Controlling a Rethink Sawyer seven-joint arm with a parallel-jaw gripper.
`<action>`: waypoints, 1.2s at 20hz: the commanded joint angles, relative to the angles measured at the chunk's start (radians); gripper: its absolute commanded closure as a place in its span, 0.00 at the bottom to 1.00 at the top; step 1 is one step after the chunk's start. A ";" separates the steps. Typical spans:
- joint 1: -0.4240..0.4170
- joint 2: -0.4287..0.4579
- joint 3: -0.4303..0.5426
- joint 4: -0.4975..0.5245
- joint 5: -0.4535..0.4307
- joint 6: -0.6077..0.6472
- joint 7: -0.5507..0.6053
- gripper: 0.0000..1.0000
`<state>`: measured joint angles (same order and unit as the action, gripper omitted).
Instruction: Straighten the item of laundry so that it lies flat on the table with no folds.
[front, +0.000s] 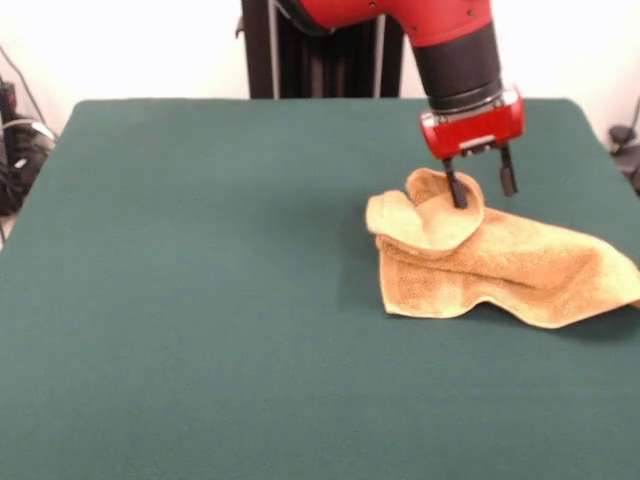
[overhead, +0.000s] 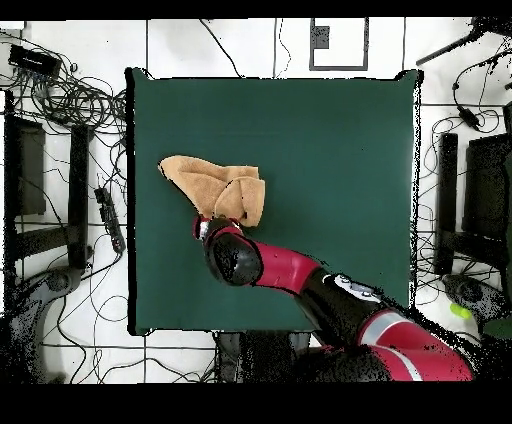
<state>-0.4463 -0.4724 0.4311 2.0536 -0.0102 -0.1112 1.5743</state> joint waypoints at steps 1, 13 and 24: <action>0.061 0.033 -0.057 -0.128 0.052 0.009 0.176 0.00; 0.112 0.054 -0.151 -0.194 0.003 -0.006 0.132 1.00; 0.121 -0.001 -0.159 -0.169 0.020 0.026 0.161 1.00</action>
<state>-0.3523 -0.4782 0.2858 1.9667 -0.0108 -0.1106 1.5743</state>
